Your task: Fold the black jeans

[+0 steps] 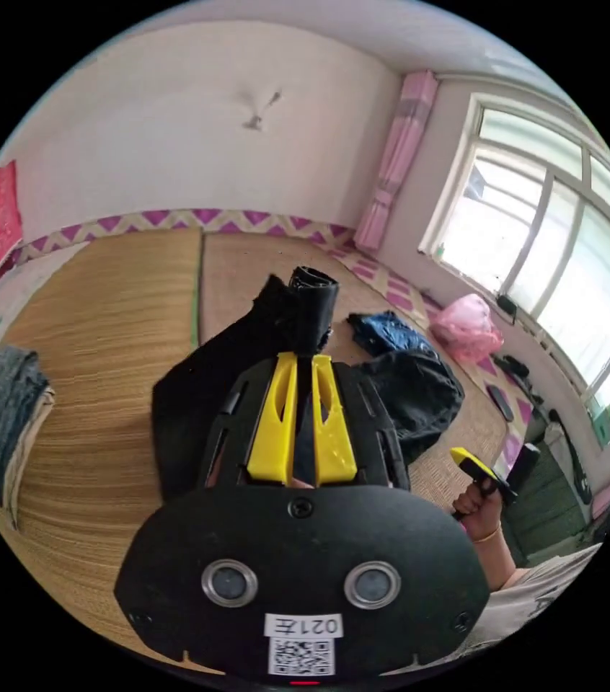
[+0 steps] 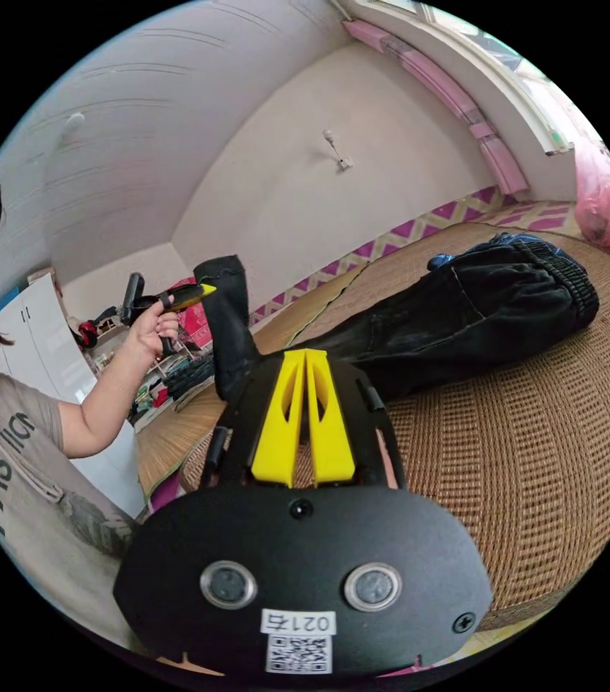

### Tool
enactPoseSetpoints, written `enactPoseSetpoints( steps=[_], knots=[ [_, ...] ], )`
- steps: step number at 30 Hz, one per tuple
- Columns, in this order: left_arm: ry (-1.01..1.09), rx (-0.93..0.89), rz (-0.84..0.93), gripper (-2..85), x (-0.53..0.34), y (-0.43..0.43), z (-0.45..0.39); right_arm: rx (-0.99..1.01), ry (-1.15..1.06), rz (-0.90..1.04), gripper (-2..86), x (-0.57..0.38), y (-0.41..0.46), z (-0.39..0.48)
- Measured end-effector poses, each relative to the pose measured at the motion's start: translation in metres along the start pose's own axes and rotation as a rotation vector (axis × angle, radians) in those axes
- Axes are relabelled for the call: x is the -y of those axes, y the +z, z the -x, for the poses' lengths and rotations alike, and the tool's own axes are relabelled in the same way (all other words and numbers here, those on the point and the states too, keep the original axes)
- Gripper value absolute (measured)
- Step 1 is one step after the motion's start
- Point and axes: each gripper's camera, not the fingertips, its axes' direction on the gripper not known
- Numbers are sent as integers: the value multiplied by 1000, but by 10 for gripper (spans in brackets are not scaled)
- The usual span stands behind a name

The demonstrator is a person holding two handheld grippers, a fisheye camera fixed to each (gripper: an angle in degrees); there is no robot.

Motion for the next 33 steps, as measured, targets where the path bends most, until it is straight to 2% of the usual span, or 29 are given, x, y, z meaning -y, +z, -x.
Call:
enactPoseSetpoints(
  steps=[3,5,9,11,13,16,18,22,26,28,29,33],
  knots=[
    [29,38,165,22,-40,130,-48,13,-3,-7,-6,-3,-14,-8],
    [51,31,247,29,-67,183,-61,16,-1,-11,-6,-3,-22,-13],
    [159,79,123,44,-81,175,-100,30,19,-23,-6,-1,-40,-25],
    [212,74,170,59,-82,192,-111,35,30,-28,-5,1,-48,-30],
    [251,-13,232,95,-75,205,-117,40,36,-32,-3,4,-55,-34],
    [258,-184,217,90,-67,190,-115,4,40,-35,3,13,-66,-36],
    [221,-409,224,76,-63,175,-99,-97,45,-59,28,20,-81,-33],
    [242,-409,183,67,-64,124,-82,-315,218,-85,84,40,-119,-47],
    [263,-408,141,60,-75,58,-50,-495,488,-197,117,69,-179,-98],
    [256,-407,138,58,-83,36,-33,-442,595,-210,128,84,-188,-126],
    [248,-406,138,57,-90,23,-22,-347,672,-219,134,94,-187,-146],
    [195,-401,114,53,-116,-22,20,-189,857,-199,119,132,-146,-195]
  ],
)
